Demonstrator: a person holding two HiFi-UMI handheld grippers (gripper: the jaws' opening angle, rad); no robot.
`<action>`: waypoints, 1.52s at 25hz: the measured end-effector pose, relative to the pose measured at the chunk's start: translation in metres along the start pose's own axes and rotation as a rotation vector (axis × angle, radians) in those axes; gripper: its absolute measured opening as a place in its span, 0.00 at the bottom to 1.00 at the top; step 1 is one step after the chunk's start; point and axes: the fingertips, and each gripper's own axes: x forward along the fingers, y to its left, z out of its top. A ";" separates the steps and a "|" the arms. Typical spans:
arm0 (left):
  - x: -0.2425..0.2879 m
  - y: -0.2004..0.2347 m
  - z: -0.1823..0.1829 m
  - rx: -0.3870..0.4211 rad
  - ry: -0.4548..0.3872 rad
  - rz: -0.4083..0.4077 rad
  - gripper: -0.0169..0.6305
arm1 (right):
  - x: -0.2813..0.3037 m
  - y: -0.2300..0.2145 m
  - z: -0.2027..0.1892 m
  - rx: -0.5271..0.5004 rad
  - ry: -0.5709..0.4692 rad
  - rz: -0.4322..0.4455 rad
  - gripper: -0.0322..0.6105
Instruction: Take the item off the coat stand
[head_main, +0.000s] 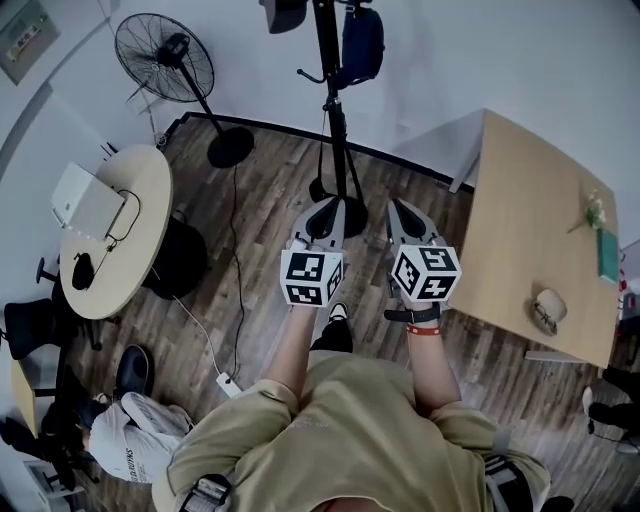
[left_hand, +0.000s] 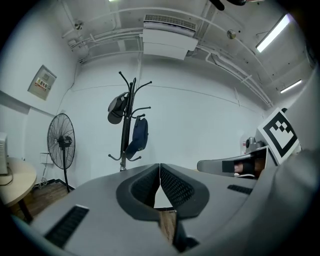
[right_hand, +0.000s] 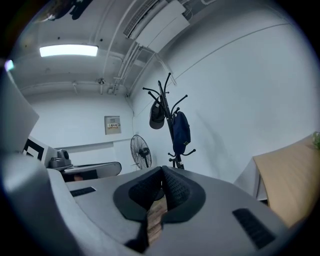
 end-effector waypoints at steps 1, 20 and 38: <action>0.008 0.008 0.005 -0.002 -0.008 0.000 0.06 | 0.012 -0.001 0.005 0.001 -0.003 0.001 0.08; 0.131 0.119 0.033 -0.018 -0.039 -0.061 0.06 | 0.172 -0.029 0.048 -0.020 -0.017 -0.043 0.08; 0.238 0.140 0.035 -0.013 -0.020 -0.138 0.06 | 0.254 -0.096 0.080 0.015 -0.047 -0.080 0.08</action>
